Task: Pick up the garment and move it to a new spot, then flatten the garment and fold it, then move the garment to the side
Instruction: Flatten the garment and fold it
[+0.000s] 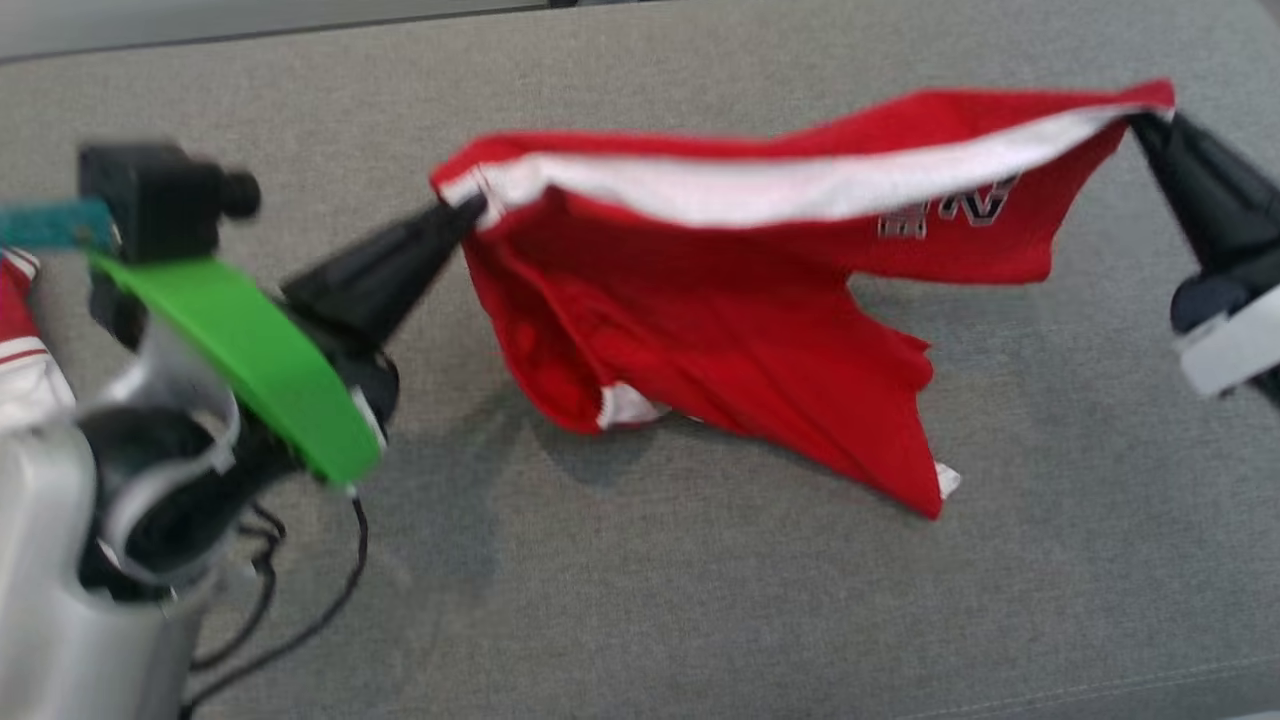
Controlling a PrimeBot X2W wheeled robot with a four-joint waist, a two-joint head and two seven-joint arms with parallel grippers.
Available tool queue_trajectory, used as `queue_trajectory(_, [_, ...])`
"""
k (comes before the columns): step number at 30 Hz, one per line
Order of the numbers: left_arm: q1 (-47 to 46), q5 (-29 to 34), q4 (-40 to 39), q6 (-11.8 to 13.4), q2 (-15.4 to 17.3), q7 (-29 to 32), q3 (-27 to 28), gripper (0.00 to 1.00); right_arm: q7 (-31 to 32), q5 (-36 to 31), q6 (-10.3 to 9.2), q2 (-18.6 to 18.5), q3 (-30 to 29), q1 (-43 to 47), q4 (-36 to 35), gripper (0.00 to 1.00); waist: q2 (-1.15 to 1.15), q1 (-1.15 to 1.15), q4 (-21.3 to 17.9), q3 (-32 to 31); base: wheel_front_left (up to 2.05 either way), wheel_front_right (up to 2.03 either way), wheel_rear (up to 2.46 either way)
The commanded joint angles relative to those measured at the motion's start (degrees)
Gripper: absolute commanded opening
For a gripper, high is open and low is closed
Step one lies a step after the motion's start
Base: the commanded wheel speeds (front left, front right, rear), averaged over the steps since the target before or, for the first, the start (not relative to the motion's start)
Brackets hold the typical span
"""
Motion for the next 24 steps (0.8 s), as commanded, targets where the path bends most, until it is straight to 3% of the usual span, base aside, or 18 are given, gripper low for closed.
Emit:
queue_trajectory(1, [-4.7,-1.2,1.7,0.8,0.3,1.9,0.7,0.0,0.9,0.3,0.0,-0.6,-0.4,-4.2,1.3,0.0,0.31,-0.01,1.9,5.9,0.0,0.0,0.0])
queue_trajectory(4, [-17.4,-2.7,8.2,2.9,-0.7,6.1,1.5,0.0,2.3,-1.1,0.0,0.6,-1.0,-16.5,6.6,0.0,0.31,-0.01,2.5,10.7,0.0,0.0,0.0])
queue_trajectory(8, [-33.4,1.7,18.8,4.2,-2.3,5.9,1.3,0.0,1.5,-6.3,-0.01,7.2,-1.2,-34.8,17.1,0.0,0.31,-0.01,2.9,16.3,0.0,0.0,0.0])
queue_trajectory(13, [-50.0,9.5,32.6,5.8,-5.7,-5.5,2.5,0.0,-6.5,-15.5,-0.02,18.0,-5.0,-55.5,31.0,0.0,0.31,-0.01,2.9,20.8,0.0,0.0,0.0])
queue_trajectory(15, [-54.4,12.4,37.8,5.0,-6.6,-11.7,2.3,0.0,-10.8,-18.1,-0.02,21.7,-6.7,-61.4,35.8,0.0,0.31,-0.01,2.7,21.5,0.0,0.0,0.0])
queue_trajectory(20, [-58.9,15.9,47.4,1.5,-6.9,-24.0,1.2,0.0,-17.6,-19.7,-0.01,25.6,-3.5,-66.0,44.3,0.0,0.31,-0.01,1.7,22.2,0.0,0.0,0.0])
queue_trajectory(24, [-53.8,14.8,52.9,-0.6,-6.5,-32.4,-1.3,0.0,-22.0,-17.3,-0.02,23.1,4.4,-58.9,46.6,0.0,0.31,-0.01,1.1,20.9,0.0,0.0,0.0])
